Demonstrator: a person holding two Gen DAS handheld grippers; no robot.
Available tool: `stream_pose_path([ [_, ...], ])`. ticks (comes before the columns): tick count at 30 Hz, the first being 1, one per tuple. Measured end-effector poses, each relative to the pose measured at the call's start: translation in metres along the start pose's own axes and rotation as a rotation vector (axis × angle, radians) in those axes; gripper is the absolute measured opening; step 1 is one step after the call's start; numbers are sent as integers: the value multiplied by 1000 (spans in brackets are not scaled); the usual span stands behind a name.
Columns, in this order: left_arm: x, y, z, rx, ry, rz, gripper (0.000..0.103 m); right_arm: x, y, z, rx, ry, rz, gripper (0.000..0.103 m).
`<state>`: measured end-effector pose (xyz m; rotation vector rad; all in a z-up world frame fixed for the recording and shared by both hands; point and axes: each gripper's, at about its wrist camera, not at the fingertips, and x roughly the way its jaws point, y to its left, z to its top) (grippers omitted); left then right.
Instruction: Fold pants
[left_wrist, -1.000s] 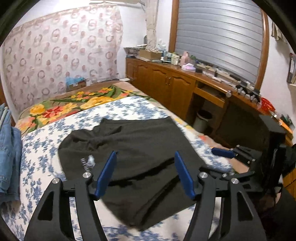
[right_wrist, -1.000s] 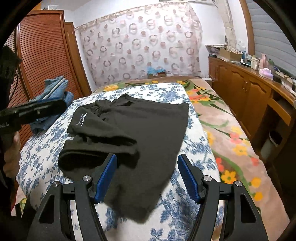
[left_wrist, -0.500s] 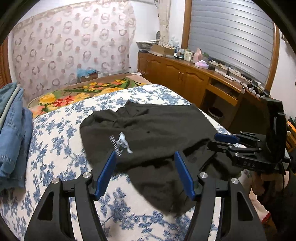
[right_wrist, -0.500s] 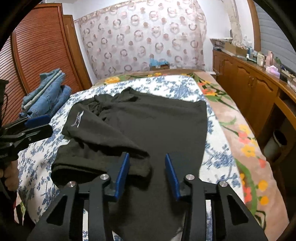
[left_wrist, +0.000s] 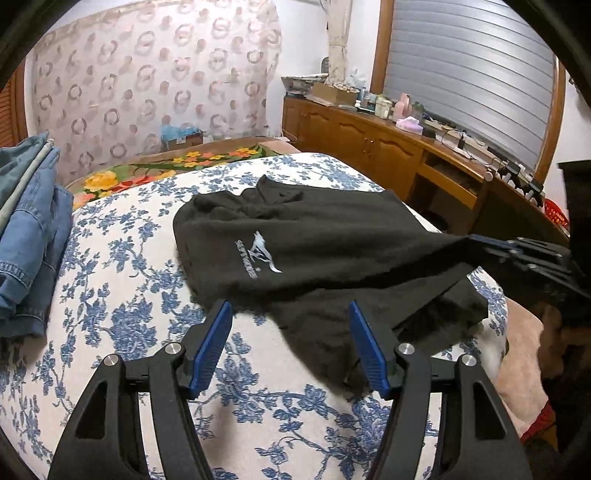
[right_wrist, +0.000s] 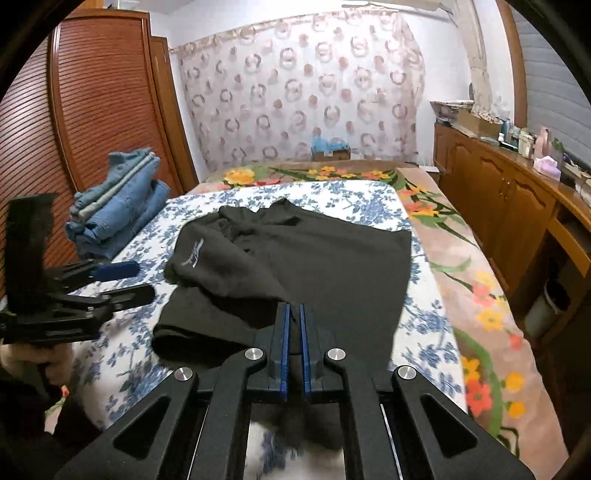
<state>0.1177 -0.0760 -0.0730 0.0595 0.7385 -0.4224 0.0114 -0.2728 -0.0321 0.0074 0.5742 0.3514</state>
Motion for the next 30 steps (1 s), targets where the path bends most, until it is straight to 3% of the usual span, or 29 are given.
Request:
stream_pose_path([
  [11, 10, -18, -3, 33, 29, -25, 66, -36, -15, -24, 15, 12, -54, 5],
  [17, 14, -22, -4, 35, 41, -28, 66, -22, -15, -36, 49, 87, -32, 5],
  [30, 26, -24, -13, 46, 88, -24, 66, -18, -26, -35, 84, 111, -25, 5],
])
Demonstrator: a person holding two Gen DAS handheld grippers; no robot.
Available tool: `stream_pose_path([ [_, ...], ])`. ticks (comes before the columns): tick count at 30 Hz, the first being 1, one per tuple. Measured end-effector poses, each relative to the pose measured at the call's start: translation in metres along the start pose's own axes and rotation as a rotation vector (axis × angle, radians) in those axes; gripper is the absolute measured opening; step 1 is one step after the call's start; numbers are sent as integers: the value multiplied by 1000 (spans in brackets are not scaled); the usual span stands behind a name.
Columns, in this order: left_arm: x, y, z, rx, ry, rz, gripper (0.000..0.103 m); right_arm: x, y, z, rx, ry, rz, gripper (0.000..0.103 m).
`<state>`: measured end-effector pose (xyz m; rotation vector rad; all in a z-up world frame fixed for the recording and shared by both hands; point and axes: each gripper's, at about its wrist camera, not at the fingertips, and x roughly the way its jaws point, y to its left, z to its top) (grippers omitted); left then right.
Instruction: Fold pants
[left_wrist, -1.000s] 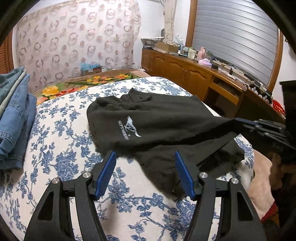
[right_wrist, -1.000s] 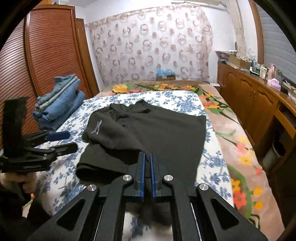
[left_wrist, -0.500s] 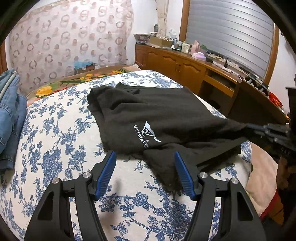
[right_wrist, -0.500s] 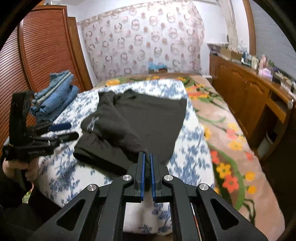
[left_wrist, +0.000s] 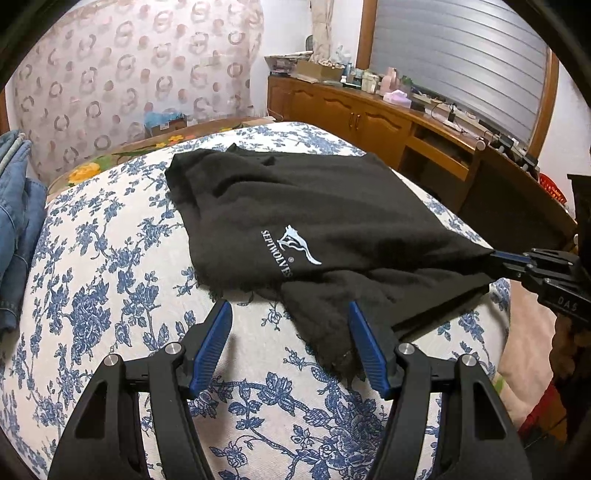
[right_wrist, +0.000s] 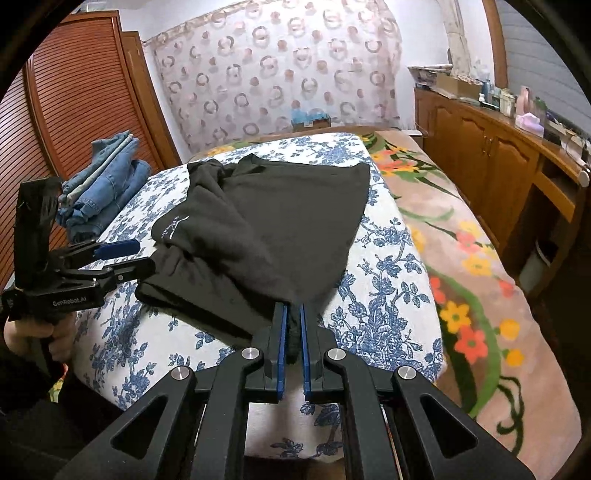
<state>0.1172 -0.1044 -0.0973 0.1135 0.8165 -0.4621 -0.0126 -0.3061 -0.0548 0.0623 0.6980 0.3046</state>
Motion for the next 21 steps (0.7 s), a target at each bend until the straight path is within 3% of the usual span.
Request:
stream_pose_path([
  [5, -4, 4, -2, -11, -4, 2, 66, -2, 1, 3, 0, -17, -9, 11],
  [11, -22, 21, 0, -43, -41, 26, 66, -19, 7, 12, -24, -97, -29, 28],
  [15, -30, 31, 2, -50, -59, 43, 66, -21, 16, 21, -44, -134, 6, 36],
  [21, -38, 49, 4, -73, -80, 84, 66, 7, 41, 33, -109, -119, 66, 38],
])
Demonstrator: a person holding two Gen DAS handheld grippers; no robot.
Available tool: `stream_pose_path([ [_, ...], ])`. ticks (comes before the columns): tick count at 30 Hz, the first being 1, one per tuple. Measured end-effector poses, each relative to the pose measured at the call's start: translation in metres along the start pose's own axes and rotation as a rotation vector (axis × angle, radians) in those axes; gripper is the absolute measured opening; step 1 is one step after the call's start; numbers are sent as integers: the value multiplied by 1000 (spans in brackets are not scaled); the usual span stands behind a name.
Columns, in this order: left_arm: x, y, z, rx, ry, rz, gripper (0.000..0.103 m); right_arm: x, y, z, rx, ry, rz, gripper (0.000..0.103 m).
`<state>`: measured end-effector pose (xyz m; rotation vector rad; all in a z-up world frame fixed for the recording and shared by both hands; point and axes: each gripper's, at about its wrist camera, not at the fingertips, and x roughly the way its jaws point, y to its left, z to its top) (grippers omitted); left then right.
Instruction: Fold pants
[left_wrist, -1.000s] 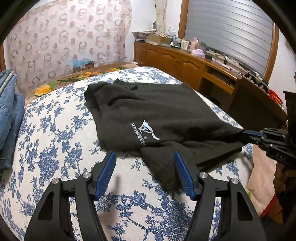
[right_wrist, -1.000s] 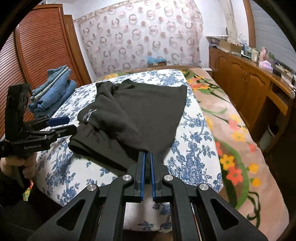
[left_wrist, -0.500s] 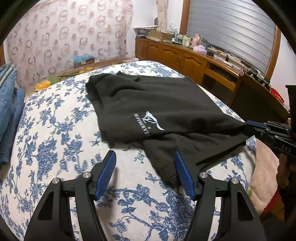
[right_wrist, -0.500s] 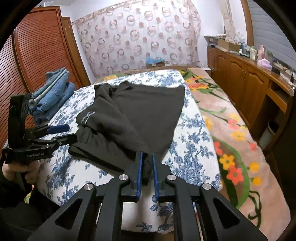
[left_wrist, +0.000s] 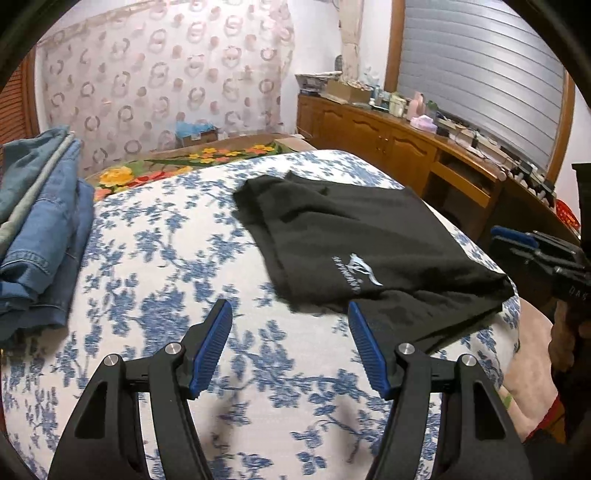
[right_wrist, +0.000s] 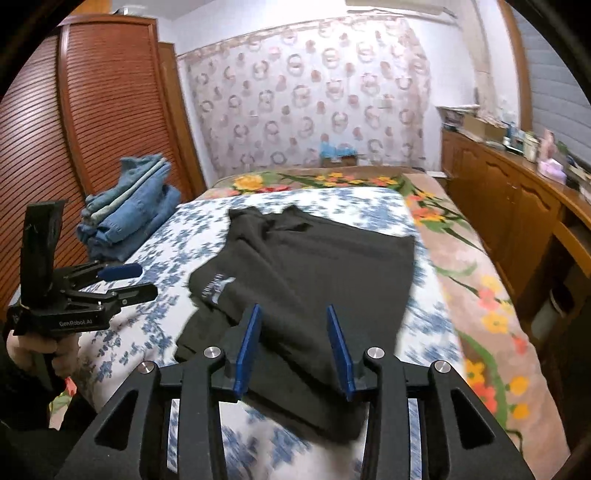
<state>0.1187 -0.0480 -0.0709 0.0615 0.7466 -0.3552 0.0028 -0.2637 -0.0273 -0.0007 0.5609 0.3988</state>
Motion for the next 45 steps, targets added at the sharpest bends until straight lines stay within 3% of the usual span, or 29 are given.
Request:
stream_pose_path([
  [11, -9, 27, 0, -33, -19, 63, 66, 77, 26, 23, -104, 92, 99, 38],
  [28, -10, 57, -12, -103, -20, 99, 66, 129, 76, 37, -308, 198, 157, 38],
  [43, -11, 70, -17, -137, -18, 103, 66, 177, 104, 35, -422, 252, 81, 38],
  [44, -11, 70, -17, -137, -17, 104, 66, 178, 105, 36, -422, 250, 82, 37],
  [45, -11, 69, -17, -137, -16, 104, 66, 178, 105, 36, -424, 248, 82, 26],
])
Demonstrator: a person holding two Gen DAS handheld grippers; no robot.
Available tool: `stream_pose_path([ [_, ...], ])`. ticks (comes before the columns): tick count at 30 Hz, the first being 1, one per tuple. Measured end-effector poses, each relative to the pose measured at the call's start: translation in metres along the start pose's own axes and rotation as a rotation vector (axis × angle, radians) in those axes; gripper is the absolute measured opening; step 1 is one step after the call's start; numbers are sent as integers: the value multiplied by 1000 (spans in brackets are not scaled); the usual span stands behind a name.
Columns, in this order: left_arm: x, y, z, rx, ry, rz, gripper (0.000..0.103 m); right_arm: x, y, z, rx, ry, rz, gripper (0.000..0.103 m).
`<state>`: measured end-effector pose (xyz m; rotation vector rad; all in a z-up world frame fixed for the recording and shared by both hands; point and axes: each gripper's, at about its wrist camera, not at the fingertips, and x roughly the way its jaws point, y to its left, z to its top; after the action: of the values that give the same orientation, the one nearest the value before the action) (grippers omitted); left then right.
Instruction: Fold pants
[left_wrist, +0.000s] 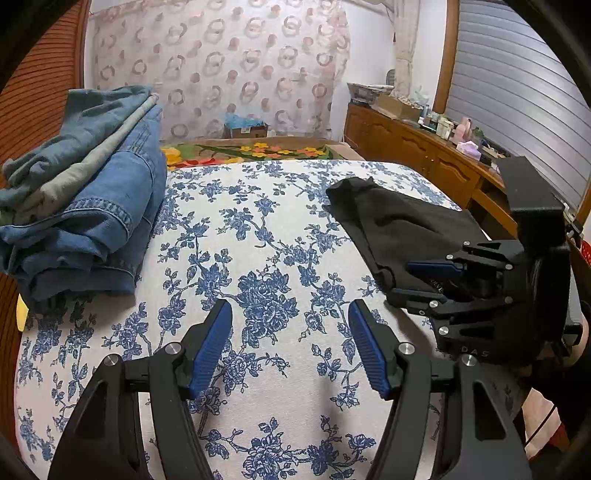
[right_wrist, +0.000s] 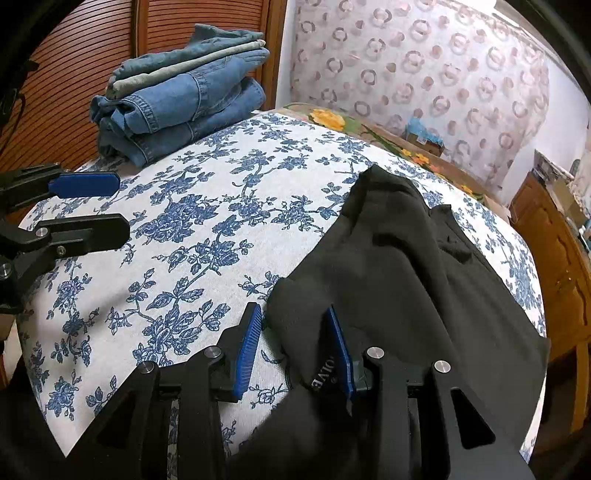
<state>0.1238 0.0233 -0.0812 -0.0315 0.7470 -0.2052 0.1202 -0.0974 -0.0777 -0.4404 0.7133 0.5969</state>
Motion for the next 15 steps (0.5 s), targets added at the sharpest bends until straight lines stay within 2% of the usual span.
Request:
stream_pose_path([
  [2, 0, 0, 0, -1, 0, -1, 66, 1, 0, 0, -9, -5, -32, 12],
  [6, 0, -4, 2, 8, 0, -4, 66, -12, -12, -1, 37, -47, -13, 11],
  [9, 1, -9, 4, 18, 0, -9, 66, -37, -28, 1, 76, -115, -22, 11],
  [11, 3, -14, 6, 30, 2, -15, 66, -50, -41, 3, 94, -149, -50, 11],
  [15, 7, -24, 9, 60, 5, -28, 66, -64, -73, 1, 140, -160, -95, 11],
])
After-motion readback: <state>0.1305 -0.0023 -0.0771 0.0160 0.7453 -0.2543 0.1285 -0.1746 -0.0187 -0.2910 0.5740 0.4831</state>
